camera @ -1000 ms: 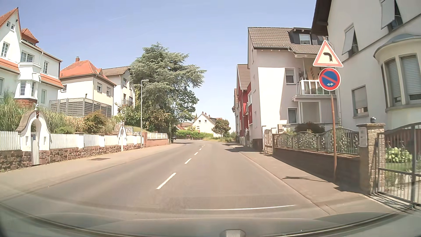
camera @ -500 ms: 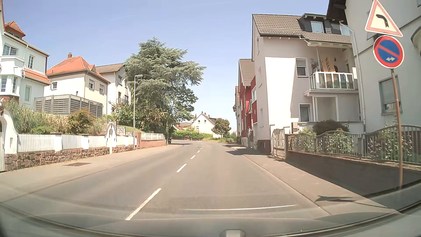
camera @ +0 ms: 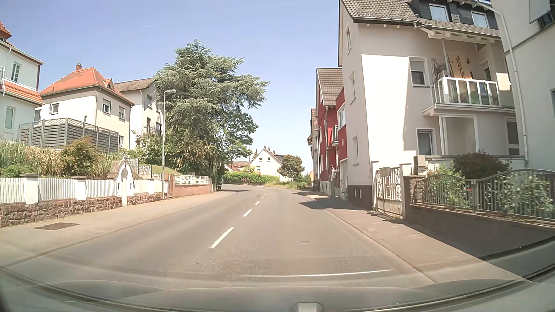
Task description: Follow the waypoints while adhering to traffic rules and regulations
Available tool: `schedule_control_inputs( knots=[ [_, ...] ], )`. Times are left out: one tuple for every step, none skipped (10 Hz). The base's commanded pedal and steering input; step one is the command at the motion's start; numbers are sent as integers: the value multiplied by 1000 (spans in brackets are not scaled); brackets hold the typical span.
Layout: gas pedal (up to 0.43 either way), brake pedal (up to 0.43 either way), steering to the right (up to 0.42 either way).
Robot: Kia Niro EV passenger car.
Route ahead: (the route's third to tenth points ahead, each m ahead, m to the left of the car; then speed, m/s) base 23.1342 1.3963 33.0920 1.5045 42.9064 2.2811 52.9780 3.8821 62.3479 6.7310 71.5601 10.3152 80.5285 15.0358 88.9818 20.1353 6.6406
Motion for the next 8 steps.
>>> schedule_control_inputs(
  knots=[
    [339, 0, -5],
    [350, 0, -8],
    [350, 0, -9],
    [350, 0, -9],
    [350, 0, -9],
    [350, 0, -9],
    [350, 0, -7],
    [350, 0, -2]
  ],
)
